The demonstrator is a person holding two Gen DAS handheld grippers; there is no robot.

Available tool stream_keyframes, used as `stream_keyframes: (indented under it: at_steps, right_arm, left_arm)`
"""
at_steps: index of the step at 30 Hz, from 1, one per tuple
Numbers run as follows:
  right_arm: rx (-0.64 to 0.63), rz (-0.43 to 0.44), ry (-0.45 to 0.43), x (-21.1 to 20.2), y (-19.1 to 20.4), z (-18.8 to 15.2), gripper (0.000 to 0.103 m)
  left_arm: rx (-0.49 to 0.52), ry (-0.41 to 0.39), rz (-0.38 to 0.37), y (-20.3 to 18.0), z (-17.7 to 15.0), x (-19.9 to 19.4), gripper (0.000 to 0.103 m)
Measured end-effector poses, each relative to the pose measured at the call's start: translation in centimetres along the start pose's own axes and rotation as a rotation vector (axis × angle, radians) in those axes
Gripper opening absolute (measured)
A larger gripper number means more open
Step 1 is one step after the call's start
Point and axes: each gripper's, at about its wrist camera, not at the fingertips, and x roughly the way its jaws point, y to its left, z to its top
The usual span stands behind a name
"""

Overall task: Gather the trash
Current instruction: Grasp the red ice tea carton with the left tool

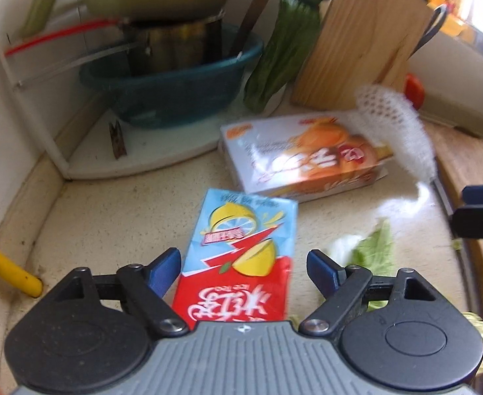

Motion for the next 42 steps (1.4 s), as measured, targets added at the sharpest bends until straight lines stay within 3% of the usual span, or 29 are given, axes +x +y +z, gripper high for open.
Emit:
stream_keyframes:
  at_steps: [2,4,15,22,27,31,35,42]
  right_arm:
    - [-0.008,-0.001,0.004,0.5,0.0,0.3,0.097]
    - [-0.019,0.0,0.009,0.9,0.0,0.6,0.097]
    - [-0.044,-0.006,-0.005,2.6,-0.5,2.9,0.097]
    - [-0.049,0.085,0.024,4.5,0.5,3.5,0.097]
    - [-0.037,0.035,0.032,5.7,0.3,4.1,0.097]
    - [0.04,0.003,0.03,7.3,-1.2,5.2,0.097]
    - [0.159,0.033,0.024,8.9,-3.5,5.4,0.097]
    - [0.169,0.068,-0.01,10.9,-3.8,6.1,0.101]
  left_arm:
    - [-0.021,0.015,0.002,0.4,-0.1,0.8,0.078]
    - [-0.052,0.003,-0.021,0.9,-0.2,1.0,0.064]
    - [-0.165,-0.058,-0.075,2.2,-0.5,-0.8,0.063]
    - [-0.214,-0.087,-0.097,3.1,-0.7,-2.3,0.064]
    - [-0.268,-0.091,-0.116,4.0,-0.9,-2.5,0.064]
    - [-0.281,-0.097,-0.111,4.3,-1.0,-2.8,0.064]
    - [-0.299,-0.101,-0.122,4.6,-0.9,-2.6,0.064]
    - [-0.325,-0.098,-0.134,4.9,-0.6,-1.8,0.064]
